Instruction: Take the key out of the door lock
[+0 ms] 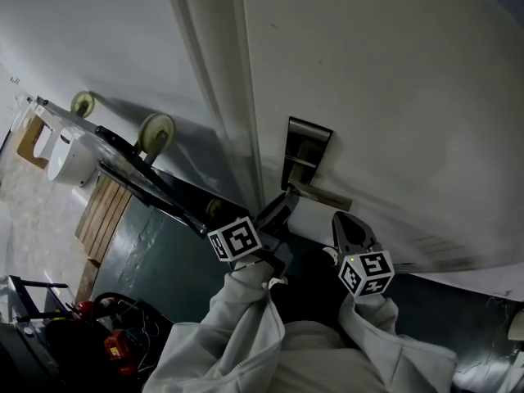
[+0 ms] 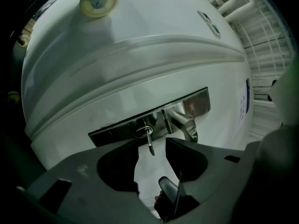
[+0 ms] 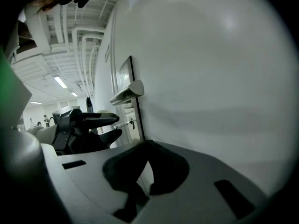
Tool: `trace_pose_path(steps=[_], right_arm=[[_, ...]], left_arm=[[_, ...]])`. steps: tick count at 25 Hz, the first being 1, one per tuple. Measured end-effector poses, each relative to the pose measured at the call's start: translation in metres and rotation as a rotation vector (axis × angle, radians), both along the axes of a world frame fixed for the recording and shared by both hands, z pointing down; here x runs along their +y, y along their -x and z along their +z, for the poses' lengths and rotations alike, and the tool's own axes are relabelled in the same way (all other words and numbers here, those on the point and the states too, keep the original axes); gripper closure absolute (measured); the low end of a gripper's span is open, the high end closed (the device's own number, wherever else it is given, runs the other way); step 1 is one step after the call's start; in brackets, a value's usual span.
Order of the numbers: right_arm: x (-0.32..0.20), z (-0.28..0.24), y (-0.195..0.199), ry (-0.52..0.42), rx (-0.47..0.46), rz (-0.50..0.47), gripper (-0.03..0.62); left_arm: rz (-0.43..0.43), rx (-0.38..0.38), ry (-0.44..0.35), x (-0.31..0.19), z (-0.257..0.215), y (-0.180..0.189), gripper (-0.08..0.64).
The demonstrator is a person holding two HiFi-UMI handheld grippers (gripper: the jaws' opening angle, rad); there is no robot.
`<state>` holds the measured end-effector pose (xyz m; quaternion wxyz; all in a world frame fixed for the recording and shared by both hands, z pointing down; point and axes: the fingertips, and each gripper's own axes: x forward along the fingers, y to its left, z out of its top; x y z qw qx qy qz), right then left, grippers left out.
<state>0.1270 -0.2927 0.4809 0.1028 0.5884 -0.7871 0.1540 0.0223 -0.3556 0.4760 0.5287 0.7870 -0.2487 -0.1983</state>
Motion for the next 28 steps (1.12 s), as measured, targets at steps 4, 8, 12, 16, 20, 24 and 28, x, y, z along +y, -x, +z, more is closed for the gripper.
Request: trace_pose_path(steps=[4,8,12,16,20,24,28], right_arm=[[-0.006,-0.001,-0.001,0.002,0.006,-0.016,0.54],[-0.012,-0.001,0.004,0.005,0.012,-0.037,0.54],[-0.016,0.0,0.01,0.005,0.02,-0.057,0.54],[-0.018,0.001,0.009,0.005,0.019,-0.054,0.54],[-0.016,0.0,0.008,0.004,0.016,-0.043,0.54],[-0.011,0.002,0.006,0.011,0.016,-0.034,0.54],[-0.007,0.001,0.002,0.009,0.011,-0.023,0.54]], left_arm=[[-0.041,0.025,0.038,-0.007,0.004,0.0,0.492],[-0.042,0.063,0.043,-0.009,0.002,0.0,0.506],[-0.039,0.086,0.052,-0.009,0.003,0.0,0.517],[-0.032,0.089,0.061,-0.009,0.003,0.0,0.52],[-0.02,0.171,0.101,-0.008,-0.005,-0.003,0.528],[-0.039,0.148,0.135,-0.01,0.001,0.0,0.531],[-0.056,0.132,0.17,-0.008,0.004,0.001,0.532]])
